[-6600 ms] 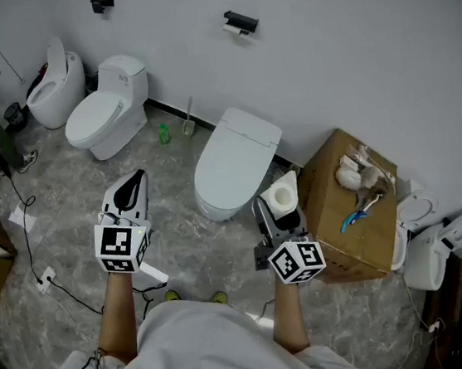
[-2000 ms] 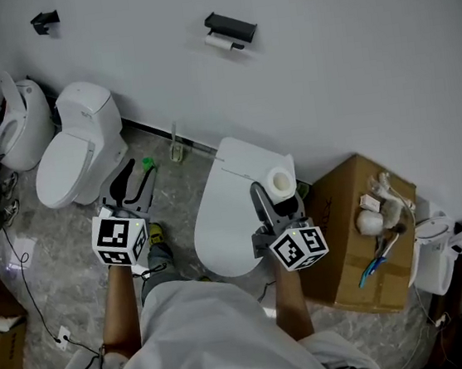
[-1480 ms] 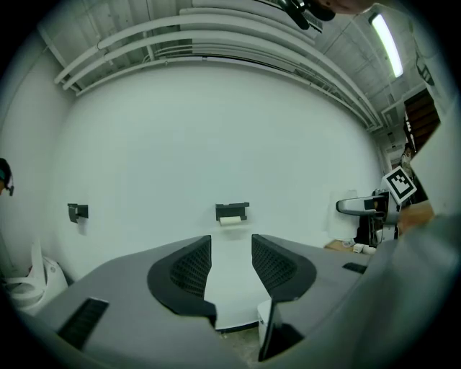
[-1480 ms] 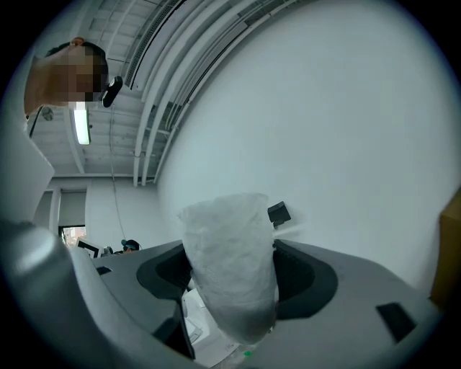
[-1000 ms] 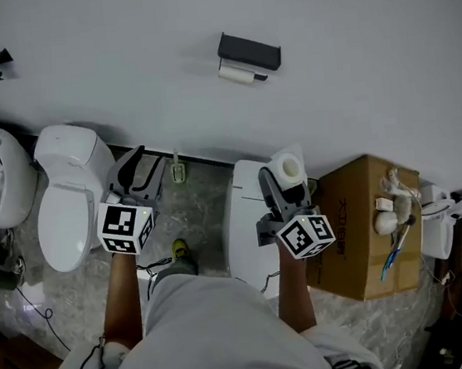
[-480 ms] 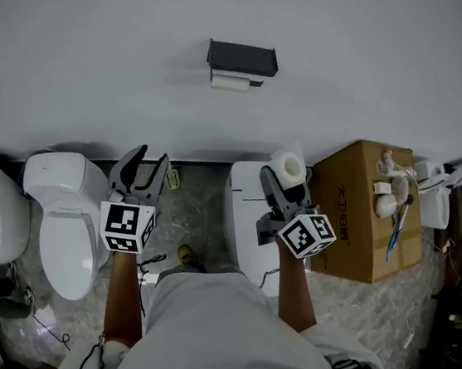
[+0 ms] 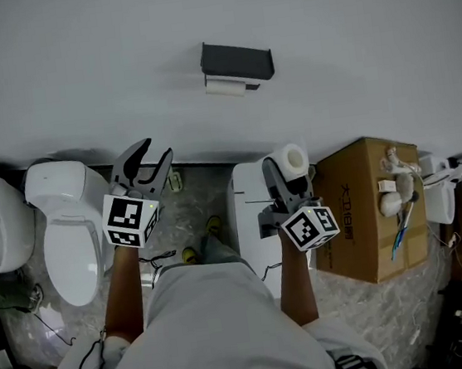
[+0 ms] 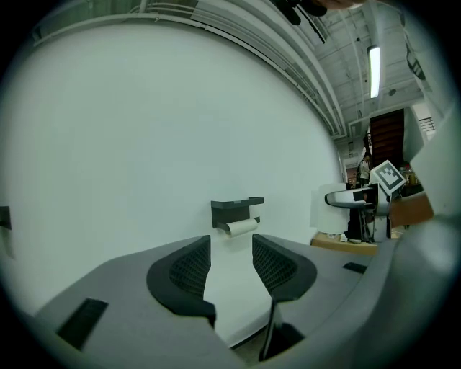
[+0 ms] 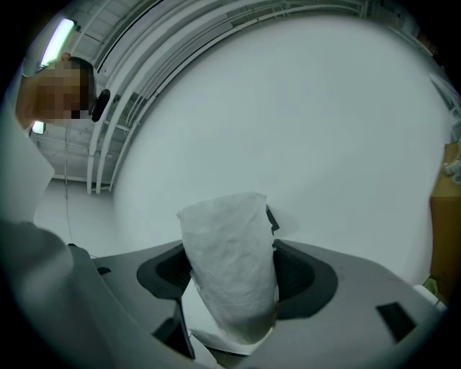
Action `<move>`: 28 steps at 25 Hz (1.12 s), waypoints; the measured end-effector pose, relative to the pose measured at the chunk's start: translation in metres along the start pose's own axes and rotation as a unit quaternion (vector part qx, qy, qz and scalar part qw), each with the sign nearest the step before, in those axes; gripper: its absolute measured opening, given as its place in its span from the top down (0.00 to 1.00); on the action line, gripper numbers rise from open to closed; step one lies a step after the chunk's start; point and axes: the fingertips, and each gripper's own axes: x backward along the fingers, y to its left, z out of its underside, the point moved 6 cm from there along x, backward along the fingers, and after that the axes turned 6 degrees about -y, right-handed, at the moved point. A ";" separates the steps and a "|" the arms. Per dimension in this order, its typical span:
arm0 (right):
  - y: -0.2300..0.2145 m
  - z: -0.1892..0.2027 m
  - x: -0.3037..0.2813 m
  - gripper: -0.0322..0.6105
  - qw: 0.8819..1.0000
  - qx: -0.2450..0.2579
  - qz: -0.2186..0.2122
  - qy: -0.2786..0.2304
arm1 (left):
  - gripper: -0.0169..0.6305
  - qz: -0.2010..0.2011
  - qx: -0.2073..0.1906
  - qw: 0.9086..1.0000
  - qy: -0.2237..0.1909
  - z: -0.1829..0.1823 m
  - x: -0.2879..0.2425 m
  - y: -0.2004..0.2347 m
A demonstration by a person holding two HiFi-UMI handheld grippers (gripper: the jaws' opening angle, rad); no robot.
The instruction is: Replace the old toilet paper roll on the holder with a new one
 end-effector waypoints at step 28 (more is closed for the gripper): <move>-0.126 -0.034 -0.116 0.42 0.998 -0.052 -0.021 -0.016 | 0.65 0.057 -0.147 0.985 0.064 0.009 -0.196 -0.027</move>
